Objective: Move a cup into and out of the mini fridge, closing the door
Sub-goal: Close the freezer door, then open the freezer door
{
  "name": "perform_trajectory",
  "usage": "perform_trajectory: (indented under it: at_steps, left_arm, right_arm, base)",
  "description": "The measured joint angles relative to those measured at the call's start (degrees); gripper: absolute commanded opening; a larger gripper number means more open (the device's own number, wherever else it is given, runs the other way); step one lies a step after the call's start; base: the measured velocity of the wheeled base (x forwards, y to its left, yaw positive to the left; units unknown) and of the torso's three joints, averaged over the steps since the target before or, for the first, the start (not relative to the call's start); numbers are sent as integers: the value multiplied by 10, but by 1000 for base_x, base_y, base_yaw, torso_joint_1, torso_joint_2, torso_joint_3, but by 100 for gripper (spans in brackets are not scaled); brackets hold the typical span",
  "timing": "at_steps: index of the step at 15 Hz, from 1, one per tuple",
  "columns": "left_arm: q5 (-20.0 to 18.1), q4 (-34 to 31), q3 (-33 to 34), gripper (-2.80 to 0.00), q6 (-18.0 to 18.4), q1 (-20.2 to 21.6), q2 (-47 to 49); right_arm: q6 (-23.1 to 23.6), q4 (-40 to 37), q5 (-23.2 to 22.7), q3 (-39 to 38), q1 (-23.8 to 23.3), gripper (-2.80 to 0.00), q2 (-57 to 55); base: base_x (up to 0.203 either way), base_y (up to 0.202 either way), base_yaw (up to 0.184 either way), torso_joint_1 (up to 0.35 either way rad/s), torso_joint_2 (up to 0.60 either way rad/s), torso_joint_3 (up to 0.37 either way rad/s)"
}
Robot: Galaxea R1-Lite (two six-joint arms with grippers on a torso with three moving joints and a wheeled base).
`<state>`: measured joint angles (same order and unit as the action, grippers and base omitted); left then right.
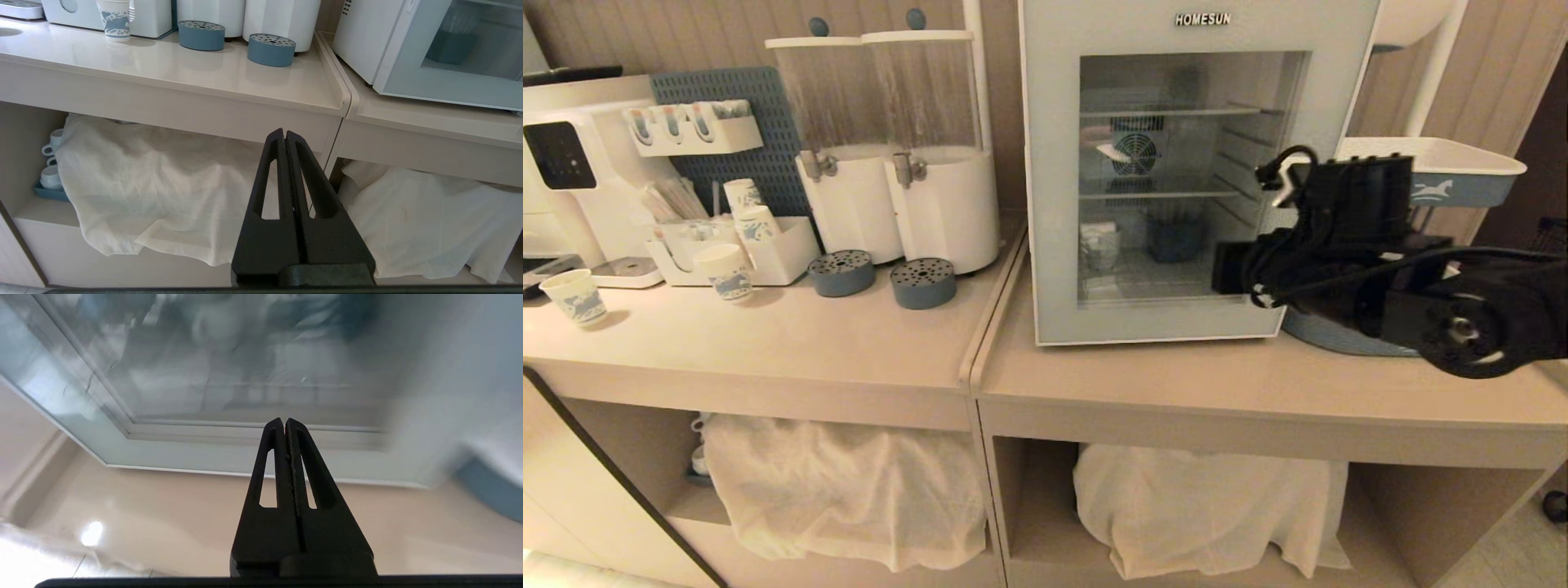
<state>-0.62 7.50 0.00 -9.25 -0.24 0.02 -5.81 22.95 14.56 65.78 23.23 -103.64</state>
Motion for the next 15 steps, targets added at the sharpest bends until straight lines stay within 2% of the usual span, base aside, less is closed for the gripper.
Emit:
perform_trajectory:
  at_steps: [2,5,7,10,15]
  left_arm:
    - [0,0,0,-280,0,0,0]
    - [0,0,0,-280,0,0,0]
    - [0,0,0,-280,0,0,0]
    - [0,0,0,-280,-1,0,0]
    - [0,0,0,-280,-2,0,0]
  right_arm:
    - [-2,-27,33,-39,-2,-280,86]
    - [-2,-75,118,-93,-7,-280,230]
    - [-4,-104,164,-134,-29,-280,324]
    - [-20,-124,198,-205,-87,-280,447]
    - [-52,-185,209,-310,-176,-280,646]
  base:
    - [0,0,0,0,0,0]
    - [0,0,0,0,0,0]
    - [0,0,0,0,0,0]
    - [0,0,0,0,0,0]
    - [0,0,0,0,0,0]
